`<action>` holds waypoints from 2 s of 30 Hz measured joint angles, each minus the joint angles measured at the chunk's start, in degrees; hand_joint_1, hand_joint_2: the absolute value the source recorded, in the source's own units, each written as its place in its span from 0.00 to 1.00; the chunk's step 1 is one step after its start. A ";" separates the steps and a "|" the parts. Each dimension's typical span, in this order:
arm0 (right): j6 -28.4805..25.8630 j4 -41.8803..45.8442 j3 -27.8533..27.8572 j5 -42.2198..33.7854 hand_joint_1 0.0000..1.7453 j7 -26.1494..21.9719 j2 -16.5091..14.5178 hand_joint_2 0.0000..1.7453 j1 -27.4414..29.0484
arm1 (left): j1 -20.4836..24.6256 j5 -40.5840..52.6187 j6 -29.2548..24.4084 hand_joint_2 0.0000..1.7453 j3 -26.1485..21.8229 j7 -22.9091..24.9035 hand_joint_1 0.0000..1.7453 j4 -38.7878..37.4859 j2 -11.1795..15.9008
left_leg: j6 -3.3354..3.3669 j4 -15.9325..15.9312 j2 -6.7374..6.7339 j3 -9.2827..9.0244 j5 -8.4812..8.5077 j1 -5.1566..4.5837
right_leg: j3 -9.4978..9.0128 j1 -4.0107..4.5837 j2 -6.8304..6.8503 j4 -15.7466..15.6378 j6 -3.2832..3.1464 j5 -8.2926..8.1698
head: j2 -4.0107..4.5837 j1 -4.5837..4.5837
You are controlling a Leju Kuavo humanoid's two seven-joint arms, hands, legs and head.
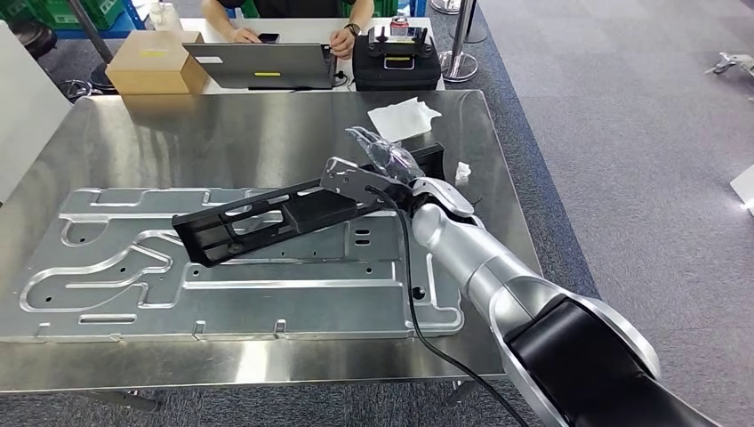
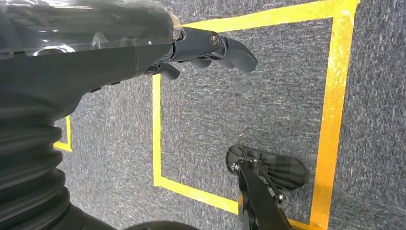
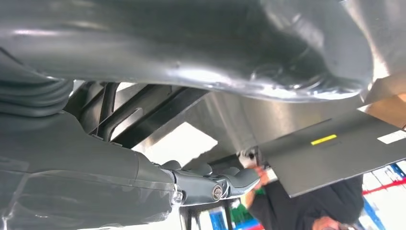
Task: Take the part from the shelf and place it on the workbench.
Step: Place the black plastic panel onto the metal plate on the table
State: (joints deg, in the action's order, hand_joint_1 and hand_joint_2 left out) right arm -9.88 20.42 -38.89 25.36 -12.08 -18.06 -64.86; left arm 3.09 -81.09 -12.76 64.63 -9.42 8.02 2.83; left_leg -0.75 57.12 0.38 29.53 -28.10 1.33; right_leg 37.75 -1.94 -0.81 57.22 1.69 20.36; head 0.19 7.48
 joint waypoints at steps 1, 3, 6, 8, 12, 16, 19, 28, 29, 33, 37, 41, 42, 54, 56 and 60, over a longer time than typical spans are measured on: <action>0.37 0.22 0.55 -0.57 0.00 -0.21 0.01 0.00 -0.24 | -0.03 0.04 0.03 1.00 0.02 -0.02 0.00 0.00 0.05 | 0.00 0.00 0.00 0.00 0.00 0.00 | 0.00 0.00 0.00 0.00 0.00 0.00 | 0.01 0.00; 0.83 0.79 1.58 -1.40 0.00 -0.65 0.03 0.00 -0.70 | -0.12 0.06 0.07 1.00 0.03 -0.05 0.00 0.00 0.10 | 0.00 0.00 0.00 0.02 0.00 0.00 | 0.01 0.00 0.01 0.00 0.00 0.00 | 0.00 0.00; 0.97 1.83 2.65 -1.84 0.00 -1.35 0.01 0.00 -1.44 | -0.23 0.23 0.32 1.00 0.08 -0.09 0.00 0.00 0.09 | 0.00 0.00 0.01 0.04 0.00 0.01 | 0.03 0.02 0.01 0.01 0.00 0.00 | 0.00 0.01; 1.11 2.58 3.20 -1.84 0.00 -1.52 -0.06 0.00 -2.11 | -0.24 0.46 0.58 1.00 0.19 -0.10 0.00 0.00 0.09 | 0.00 0.00 0.01 0.06 0.00 0.02 | 0.04 0.02 0.01 0.02 -0.01 0.01 | -0.01 0.00; 1.61 4.26 3.48 -1.65 0.00 -1.23 -0.78 0.00 -3.12 | -0.21 0.84 0.93 1.00 0.64 -0.17 0.00 0.00 0.09 | 0.00 0.00 0.02 0.09 -0.01 0.02 | 0.06 0.02 0.01 0.03 -0.05 0.04 | -0.01 0.00; 1.81 5.97 3.48 -1.65 0.00 -0.63 -1.45 0.00 -3.37 | -0.18 0.91 1.00 1.00 1.06 -0.17 0.00 0.00 0.08 | 0.02 0.00 0.04 0.10 -0.02 0.02 | 0.06 0.02 0.04 0.03 -0.07 0.07 | 0.00 0.01; 1.85 6.62 3.48 -1.71 0.00 -0.53 -1.68 0.00 -3.41 | -0.16 0.96 1.04 1.00 1.21 -0.16 0.00 0.00 0.08 | 0.02 0.00 0.05 0.11 -0.03 0.02 | 0.06 0.02 0.04 0.02 -0.07 0.08 | 0.00 0.00; 2.15 9.88 0.99 -4.33 0.00 0.77 -2.19 0.00 -3.23 | 0.03 1.28 0.88 1.00 1.48 0.02 0.00 0.02 -0.03 | -0.03 0.00 0.04 0.12 -0.06 0.04 | 0.09 0.05 0.04 0.02 -0.07 0.09 | 0.00 0.02; 1.98 10.09 0.38 -4.77 0.00 1.01 -2.21 0.00 -3.17 | 0.05 1.26 0.74 1.00 1.48 0.02 0.00 0.02 -0.07 | -0.03 0.00 0.05 0.12 -0.06 0.04 | 0.09 0.05 0.04 0.02 -0.07 0.09 | -0.01 0.02; 1.54 10.27 -1.89 -5.96 0.00 1.26 -2.22 0.00 -2.87 | 0.16 0.96 0.15 1.00 1.48 0.04 0.00 0.02 -0.28 | -0.03 0.00 0.04 0.13 -0.06 0.05 | 0.09 0.05 0.04 0.02 -0.07 0.09 | 0.00 0.02; 1.31 10.27 -3.42 -6.58 0.00 1.21 -2.22 0.00 -2.51 | 0.16 0.69 0.02 1.00 1.47 0.07 0.00 0.02 -0.52 | -0.03 0.00 0.04 0.13 -0.06 0.05 | 0.09 0.05 0.04 0.02 -0.07 0.09 | 0.01 0.02; 1.00 10.27 -4.32 -7.47 0.00 0.87 -2.22 0.00 -2.33 | 0.16 0.37 0.02 1.00 1.46 -0.46 0.00 0.02 -0.57 | -0.03 0.00 0.04 0.13 -0.07 0.05 | 0.09 0.05 0.04 0.02 -0.11 0.12 | 0.00 0.02; 1.00 10.26 -4.45 -7.60 0.00 0.72 -2.22 0.00 -2.22 | 0.16 0.22 0.01 0.75 1.44 -0.65 0.00 0.02 -0.57 | -0.04 0.00 0.04 0.13 -0.07 0.05 | 0.09 0.05 0.04 0.02 -0.11 0.12 | 0.00 0.02; 0.74 8.86 -5.35 -5.84 0.00 -1.50 -2.18 0.00 0.93 | 0.00 -1.33 1.57 0.00 0.42 -3.73 0.00 0.02 -0.57 | -0.04 0.00 0.04 0.13 -0.07 0.05 | 0.11 0.05 0.04 0.02 -0.11 0.13 | 0.00 0.02; 0.69 8.53 -5.35 -5.79 0.00 -1.72 -2.16 0.00 1.20 | -0.01 -1.53 2.01 0.00 0.21 -3.72 0.00 0.02 -0.57 | -0.01 0.01 0.04 0.14 -0.10 0.03 | 0.10 0.03 0.04 0.00 -0.11 0.13 | 0.00 0.02; 0.88 7.91 -5.30 -5.69 0.00 -1.79 -2.08 0.00 1.36 | -0.07 -1.94 2.37 0.00 -0.21 -3.75 0.00 0.02 -0.57 | 0.05 0.04 0.04 0.15 -0.15 -0.07 | 0.10 -0.07 0.05 -0.05 -0.09 0.12 | 0.00 0.02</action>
State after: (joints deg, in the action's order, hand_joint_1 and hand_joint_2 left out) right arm -9.00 28.33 -44.19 19.67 -13.87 -20.14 -63.50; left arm 3.01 -83.03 -10.39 64.41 -13.17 8.04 2.25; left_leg -0.70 57.15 0.42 29.68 -28.25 1.25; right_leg 37.84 -2.01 -0.76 57.17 1.60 20.48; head 0.19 7.50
